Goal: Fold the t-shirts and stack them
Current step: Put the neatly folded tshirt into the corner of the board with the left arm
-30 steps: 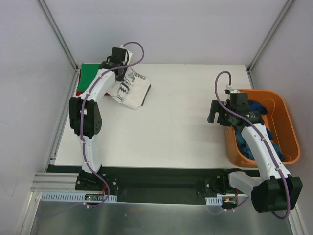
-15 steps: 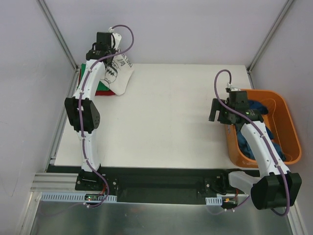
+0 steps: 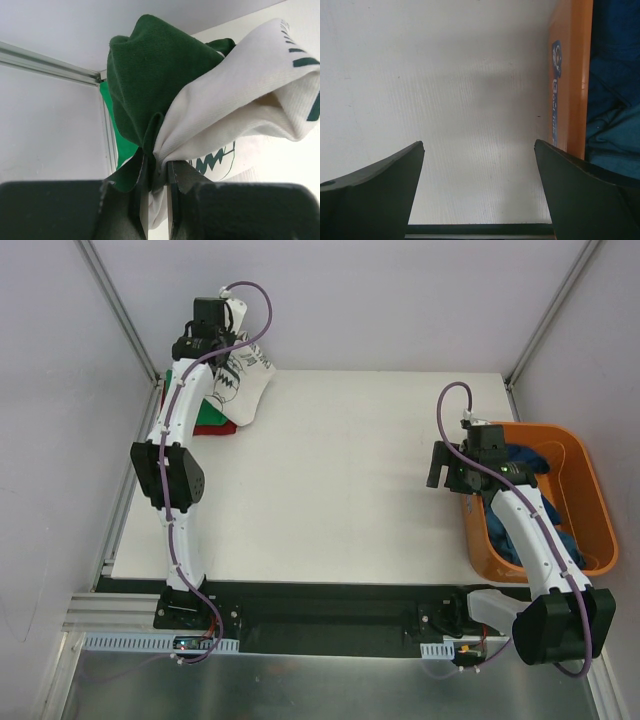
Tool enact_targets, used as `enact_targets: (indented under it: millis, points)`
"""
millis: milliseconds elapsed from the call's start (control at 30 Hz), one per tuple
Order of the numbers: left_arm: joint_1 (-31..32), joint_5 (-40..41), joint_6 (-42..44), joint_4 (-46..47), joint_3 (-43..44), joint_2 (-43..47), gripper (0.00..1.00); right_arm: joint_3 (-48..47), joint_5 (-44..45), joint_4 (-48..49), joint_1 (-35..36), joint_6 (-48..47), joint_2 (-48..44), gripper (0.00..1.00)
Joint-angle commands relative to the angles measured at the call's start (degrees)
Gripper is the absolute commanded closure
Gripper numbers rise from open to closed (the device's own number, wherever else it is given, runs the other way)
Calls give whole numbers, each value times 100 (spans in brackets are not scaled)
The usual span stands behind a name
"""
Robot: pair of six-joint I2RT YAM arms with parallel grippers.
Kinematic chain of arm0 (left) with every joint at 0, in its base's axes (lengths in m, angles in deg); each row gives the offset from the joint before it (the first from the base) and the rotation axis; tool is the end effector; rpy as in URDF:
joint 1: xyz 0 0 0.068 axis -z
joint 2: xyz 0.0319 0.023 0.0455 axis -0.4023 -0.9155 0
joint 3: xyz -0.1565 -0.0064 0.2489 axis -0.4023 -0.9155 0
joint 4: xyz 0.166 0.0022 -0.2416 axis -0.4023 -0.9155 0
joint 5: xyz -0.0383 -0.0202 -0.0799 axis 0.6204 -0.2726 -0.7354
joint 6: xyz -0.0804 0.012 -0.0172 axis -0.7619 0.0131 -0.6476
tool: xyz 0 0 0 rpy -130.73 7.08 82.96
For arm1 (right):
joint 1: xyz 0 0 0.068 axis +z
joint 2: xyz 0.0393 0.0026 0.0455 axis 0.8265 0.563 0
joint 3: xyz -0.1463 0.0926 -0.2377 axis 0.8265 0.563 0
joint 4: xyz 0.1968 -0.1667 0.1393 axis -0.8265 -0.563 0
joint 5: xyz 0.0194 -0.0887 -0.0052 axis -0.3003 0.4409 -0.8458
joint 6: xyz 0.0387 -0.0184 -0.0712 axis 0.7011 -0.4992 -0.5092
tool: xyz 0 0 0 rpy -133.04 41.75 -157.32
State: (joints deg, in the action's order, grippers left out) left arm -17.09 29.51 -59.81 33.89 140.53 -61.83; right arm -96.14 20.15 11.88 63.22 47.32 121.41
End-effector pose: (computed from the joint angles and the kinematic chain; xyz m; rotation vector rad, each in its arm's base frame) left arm 0.5690 -0.0505 0.3952 0.4020 1.9756 0.4133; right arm 0.2847 0.0339 0.2882 -0.1857 2.3587 -0.0168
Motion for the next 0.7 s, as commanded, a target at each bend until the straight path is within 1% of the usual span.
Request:
enact_targets:
  millis: [0, 267, 400, 533, 667]
  points:
    - [-92, 71, -146, 230, 312, 519, 100, -170, 134, 56, -28, -69, -39, 3]
    - [-224, 89, -226, 221, 382, 659, 100, -161, 82, 91, -28, -51, 13, 3]
    - [-241, -77, -252, 177, 295, 782, 100, -187, 55, 91, -28, -51, 66, 3]
    - [-259, 98, -261, 168, 303, 808, 100, -187, 29, 100, -28, -51, 110, 3]
    - [-320, -34, -252, 168, 303, 800, 100, -187, 3, 117, -37, -51, 154, 3]
